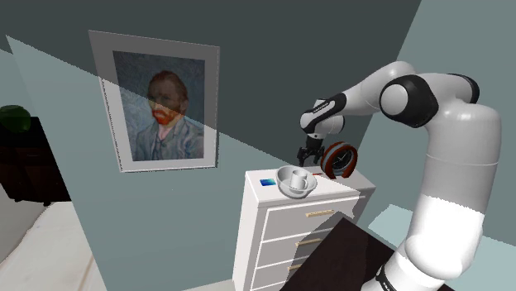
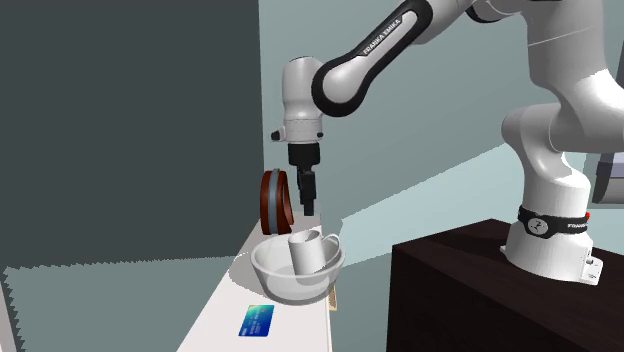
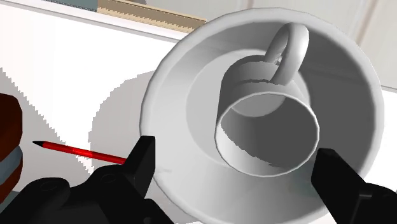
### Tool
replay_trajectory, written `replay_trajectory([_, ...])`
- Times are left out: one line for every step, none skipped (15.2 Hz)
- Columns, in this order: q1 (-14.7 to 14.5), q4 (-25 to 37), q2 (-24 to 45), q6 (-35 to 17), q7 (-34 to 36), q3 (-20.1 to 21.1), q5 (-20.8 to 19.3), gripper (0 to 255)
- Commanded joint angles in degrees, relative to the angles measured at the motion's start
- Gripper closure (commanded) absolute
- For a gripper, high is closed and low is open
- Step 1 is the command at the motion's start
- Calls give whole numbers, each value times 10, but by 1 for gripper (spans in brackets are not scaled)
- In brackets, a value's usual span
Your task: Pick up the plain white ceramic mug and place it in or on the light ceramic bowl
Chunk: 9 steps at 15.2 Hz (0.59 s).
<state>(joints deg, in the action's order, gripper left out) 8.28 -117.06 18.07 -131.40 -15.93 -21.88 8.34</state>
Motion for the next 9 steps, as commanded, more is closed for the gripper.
replay_trajectory([-3, 17, -17, 33, 8, -4, -10, 0])
replay_trajectory([-5, 22, -26, 46, 11, -6, -15, 0])
replay_trajectory([-4, 22, -26, 46, 11, -6, -15, 0])
replay_trajectory([-4, 22, -26, 46, 11, -6, -15, 0])
replay_trajectory([-4, 22, -26, 46, 11, -6, -15, 0])
replay_trajectory([-4, 22, -26, 46, 11, -6, -15, 0])
replay_trajectory([-4, 22, -26, 46, 11, -6, -15, 0])
replay_trajectory([-4, 22, -26, 46, 11, -6, -15, 0])
replay_trajectory([-4, 22, -26, 46, 11, -6, -15, 0])
